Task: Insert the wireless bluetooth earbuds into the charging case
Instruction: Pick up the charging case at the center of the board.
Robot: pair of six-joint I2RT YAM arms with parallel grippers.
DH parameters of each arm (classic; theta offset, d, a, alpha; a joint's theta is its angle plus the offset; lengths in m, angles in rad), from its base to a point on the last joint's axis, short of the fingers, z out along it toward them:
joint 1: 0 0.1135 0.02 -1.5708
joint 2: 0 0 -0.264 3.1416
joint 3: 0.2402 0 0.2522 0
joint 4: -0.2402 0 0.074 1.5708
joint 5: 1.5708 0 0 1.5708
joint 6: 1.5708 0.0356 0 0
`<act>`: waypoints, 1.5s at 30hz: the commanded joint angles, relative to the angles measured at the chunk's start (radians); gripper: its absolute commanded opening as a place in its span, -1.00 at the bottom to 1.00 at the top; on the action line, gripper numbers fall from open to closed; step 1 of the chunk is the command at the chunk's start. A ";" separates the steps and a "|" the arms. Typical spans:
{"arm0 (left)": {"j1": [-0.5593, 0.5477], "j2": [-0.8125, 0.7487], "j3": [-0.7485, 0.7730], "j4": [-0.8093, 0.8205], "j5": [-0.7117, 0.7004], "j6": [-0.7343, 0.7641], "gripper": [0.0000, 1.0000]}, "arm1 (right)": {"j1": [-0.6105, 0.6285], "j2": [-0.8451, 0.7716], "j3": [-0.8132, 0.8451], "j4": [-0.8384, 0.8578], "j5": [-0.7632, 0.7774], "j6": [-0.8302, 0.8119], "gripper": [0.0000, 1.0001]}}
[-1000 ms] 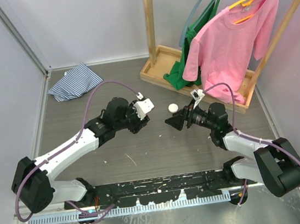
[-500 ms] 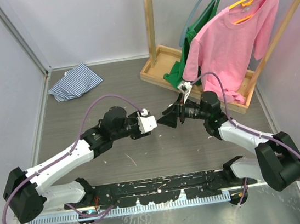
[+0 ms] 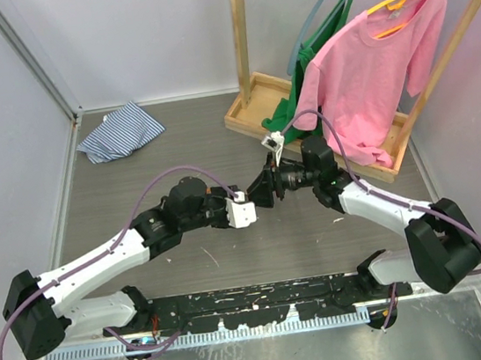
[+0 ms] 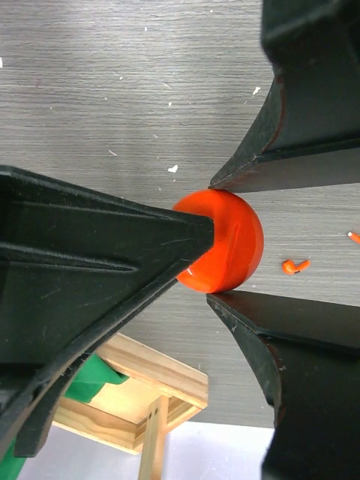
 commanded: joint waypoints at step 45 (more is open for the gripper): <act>-0.045 -0.066 -0.118 0.278 -0.241 -0.107 0.48 | -0.029 -0.128 -0.031 0.024 0.124 -0.115 -0.89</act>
